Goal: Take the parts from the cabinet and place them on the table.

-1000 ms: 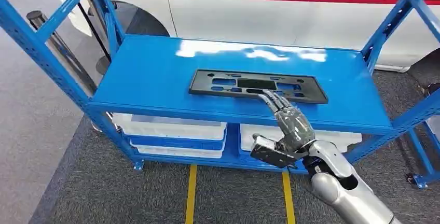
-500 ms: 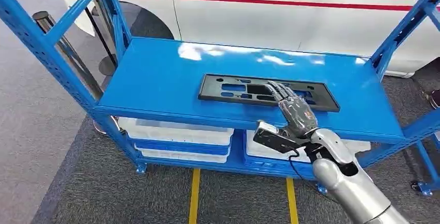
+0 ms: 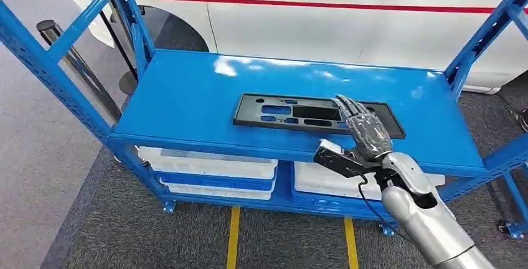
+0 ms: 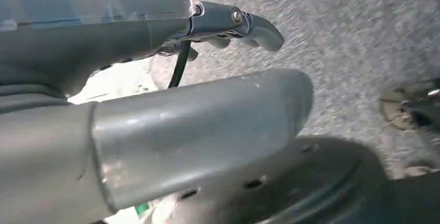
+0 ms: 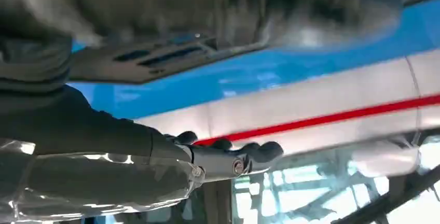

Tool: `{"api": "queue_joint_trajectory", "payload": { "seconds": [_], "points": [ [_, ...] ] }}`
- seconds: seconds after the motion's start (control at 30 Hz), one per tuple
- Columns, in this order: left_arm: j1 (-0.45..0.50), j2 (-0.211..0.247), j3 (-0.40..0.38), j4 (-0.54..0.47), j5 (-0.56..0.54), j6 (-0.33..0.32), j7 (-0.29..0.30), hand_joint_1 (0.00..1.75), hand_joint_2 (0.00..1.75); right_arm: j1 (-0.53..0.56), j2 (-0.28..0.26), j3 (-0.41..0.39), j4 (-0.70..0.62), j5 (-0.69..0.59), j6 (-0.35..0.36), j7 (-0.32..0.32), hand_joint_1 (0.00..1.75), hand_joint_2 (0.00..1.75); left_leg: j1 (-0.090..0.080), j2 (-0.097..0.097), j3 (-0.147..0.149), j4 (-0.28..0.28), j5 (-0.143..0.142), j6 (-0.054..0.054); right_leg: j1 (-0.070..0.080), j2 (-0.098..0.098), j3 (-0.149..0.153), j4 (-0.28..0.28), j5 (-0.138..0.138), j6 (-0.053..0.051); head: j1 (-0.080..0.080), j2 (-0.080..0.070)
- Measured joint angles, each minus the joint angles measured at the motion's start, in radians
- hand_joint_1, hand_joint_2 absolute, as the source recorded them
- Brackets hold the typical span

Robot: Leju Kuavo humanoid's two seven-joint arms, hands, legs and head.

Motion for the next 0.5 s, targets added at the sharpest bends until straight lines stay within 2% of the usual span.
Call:
{"api": "queue_joint_trajectory", "payload": {
  "seconds": [0.07,0.13,0.17,0.23,0.27,0.3,0.33,0.37,0.43,0.47,0.5],
  "points": [
    [0.001,0.0,0.0,0.0,0.0,0.0,0.002,0.0,0.0,0.01,0.002,-0.002,0.008,0.007,-0.002,-0.002,0.0,1.75,-0.006,-0.001,0.0,-0.001,-0.003,0.01,-0.004,0.0,0.004,-0.004,0.001,0.009,-0.001,0.0],
    [0.002,0.0,0.001,0.0,0.0,0.002,0.003,0.0,0.0,0.015,0.002,-0.008,0.016,0.01,-0.003,-0.002,0.0,1.75,0.001,0.0,0.009,-0.015,0.003,0.024,-0.008,0.001,0.002,0.01,-0.014,0.018,0.0,0.0],
    [0.001,0.0,0.001,0.0,-0.002,0.002,0.003,0.0,0.0,0.015,0.002,-0.01,0.018,0.01,-0.004,-0.003,0.0,1.75,0.001,0.0,0.012,-0.018,0.003,0.03,-0.008,0.001,-0.02,0.052,-0.04,0.022,0.001,0.0],
    [0.0,0.0,0.001,0.0,-0.002,0.002,0.003,0.0,0.0,0.018,0.002,-0.013,0.025,0.01,-0.005,-0.002,0.0,1.75,0.0,0.001,0.012,-0.017,0.0,0.034,-0.008,0.001,-0.099,0.202,-0.107,0.029,0.002,0.0],
    [0.0,0.0,0.001,0.0,-0.002,0.002,0.003,0.0,0.0,0.024,0.002,-0.013,0.028,0.01,-0.005,-0.003,0.0,1.75,-0.001,0.0,0.012,-0.017,-0.001,0.035,-0.008,0.001,-0.138,0.27,-0.126,0.031,0.002,0.0],
    [0.001,0.0,0.001,0.0,-0.002,0.002,0.003,0.0,0.0,0.029,0.002,-0.013,0.032,0.01,-0.005,-0.003,0.0,1.75,-0.002,0.0,0.014,-0.017,-0.003,0.037,-0.008,0.001,-0.166,0.306,-0.121,0.03,0.002,0.0],
    [0.002,0.0,0.001,0.0,-0.002,0.002,0.003,0.0,0.0,0.032,0.002,-0.013,0.035,0.01,-0.005,-0.002,0.0,1.75,-0.002,-0.001,0.018,-0.017,-0.006,0.036,-0.008,0.001,-0.162,0.283,-0.091,0.028,0.002,0.0],
    [0.002,0.0,0.001,0.0,-0.002,0.002,0.003,0.0,0.0,0.032,0.002,-0.013,0.037,0.01,-0.005,-0.002,0.0,1.75,-0.003,-0.002,0.023,-0.017,-0.01,0.036,-0.007,0.001,-0.138,0.221,-0.044,0.023,0.002,0.0],
    [0.001,0.0,0.001,0.0,-0.002,0.002,0.003,0.0,0.0,0.03,0.002,-0.015,0.04,0.01,-0.005,-0.003,0.0,1.75,-0.004,-0.003,0.037,-0.018,-0.017,0.032,-0.002,0.002,-0.057,0.041,0.053,0.007,0.002,0.0],
    [0.001,-0.002,0.001,0.0,-0.002,0.001,0.003,0.0,0.0,0.03,0.002,-0.017,0.042,0.01,-0.005,-0.003,0.0,1.75,-0.006,-0.003,0.039,-0.019,-0.019,0.029,0.004,0.002,-0.037,0.011,0.037,0.0,0.001,0.0],
    [0.0,-0.002,0.001,0.0,-0.002,0.001,0.003,0.0,0.0,0.029,0.002,-0.017,0.042,0.01,-0.006,-0.003,0.0,1.75,-0.008,-0.003,0.037,-0.018,-0.021,0.025,0.008,0.002,-0.036,-0.008,0.04,-0.003,0.003,0.0]
  ]
}}
